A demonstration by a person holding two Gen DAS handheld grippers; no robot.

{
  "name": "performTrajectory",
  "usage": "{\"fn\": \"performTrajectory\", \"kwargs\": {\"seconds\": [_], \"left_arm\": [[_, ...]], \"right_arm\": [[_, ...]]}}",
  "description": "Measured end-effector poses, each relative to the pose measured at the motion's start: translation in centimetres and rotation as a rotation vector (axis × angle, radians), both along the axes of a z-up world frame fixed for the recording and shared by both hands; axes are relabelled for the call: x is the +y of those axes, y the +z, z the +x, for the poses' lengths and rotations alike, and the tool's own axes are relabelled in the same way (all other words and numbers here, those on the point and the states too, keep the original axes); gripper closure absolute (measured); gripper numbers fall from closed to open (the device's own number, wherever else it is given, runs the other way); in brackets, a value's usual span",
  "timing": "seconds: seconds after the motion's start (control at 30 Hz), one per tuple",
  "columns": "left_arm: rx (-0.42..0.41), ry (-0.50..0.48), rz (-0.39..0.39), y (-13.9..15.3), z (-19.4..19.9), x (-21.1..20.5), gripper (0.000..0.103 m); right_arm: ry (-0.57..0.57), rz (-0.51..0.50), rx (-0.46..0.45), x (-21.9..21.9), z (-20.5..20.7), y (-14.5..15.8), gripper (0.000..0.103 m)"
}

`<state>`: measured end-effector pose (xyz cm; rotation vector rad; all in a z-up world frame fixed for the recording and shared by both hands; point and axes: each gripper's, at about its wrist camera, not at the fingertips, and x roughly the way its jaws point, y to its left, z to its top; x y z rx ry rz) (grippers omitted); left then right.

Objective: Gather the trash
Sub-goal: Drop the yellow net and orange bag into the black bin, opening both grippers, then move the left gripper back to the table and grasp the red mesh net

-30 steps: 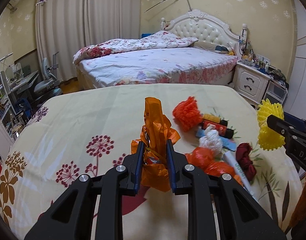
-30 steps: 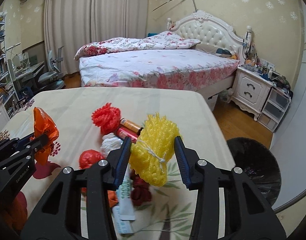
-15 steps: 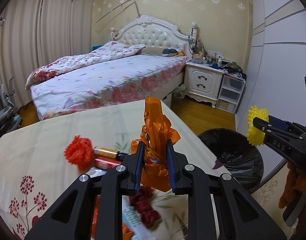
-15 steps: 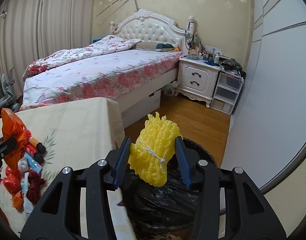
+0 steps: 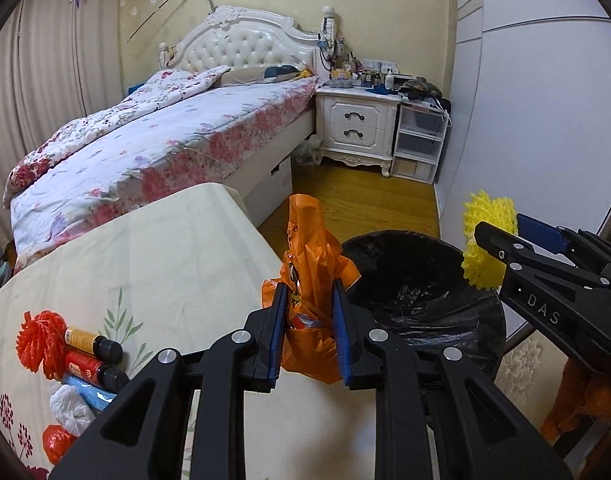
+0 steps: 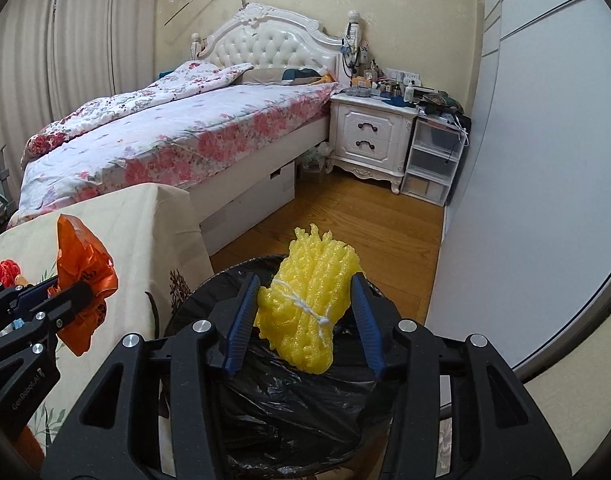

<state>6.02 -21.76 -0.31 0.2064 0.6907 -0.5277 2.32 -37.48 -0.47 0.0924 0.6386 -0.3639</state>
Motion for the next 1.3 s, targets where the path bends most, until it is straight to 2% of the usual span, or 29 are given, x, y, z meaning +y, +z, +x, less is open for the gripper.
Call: {"fn": "performTrajectory", "kwargs": {"seconds": [0.37, 0.53, 0.63, 0.7, 0.87, 1.3], "left_arm": [[0.01, -0.03, 0.051, -1.4, 1.7, -3.6, 0.08], [0.004, -0.03, 0.062, -2.0, 1.9, -4.1, 0.079], [0.017, -0.027, 0.059, -2.3, 2.2, -4.5, 0.066], [0.01, -0.023, 0.058, -2.5, 2.2, -4.6, 0.049], [0.016, -0.015, 0.058, -2.9, 2.3, -4.6, 0.038], [0.009, 0.03, 0.032, -1.8, 2.1, -2.6, 0.031]], "right_arm": [[-0.031, 0.024, 0.035, -1.8, 0.8, -1.8, 0.057], [-0.04, 0.021, 0.033, -1.9, 0.9, -2.1, 0.052], [-0.053, 0.015, 0.026, -2.0, 0.8, -2.1, 0.044], [-0.063, 0.016, 0.024, -2.2, 0.7, -2.1, 0.042], [-0.095, 0.002, 0.036, -2.9, 0.6, -2.2, 0.041], [-0.097, 0.007, 0.021, -2.5, 0.3, -1.4, 0.038]]}}
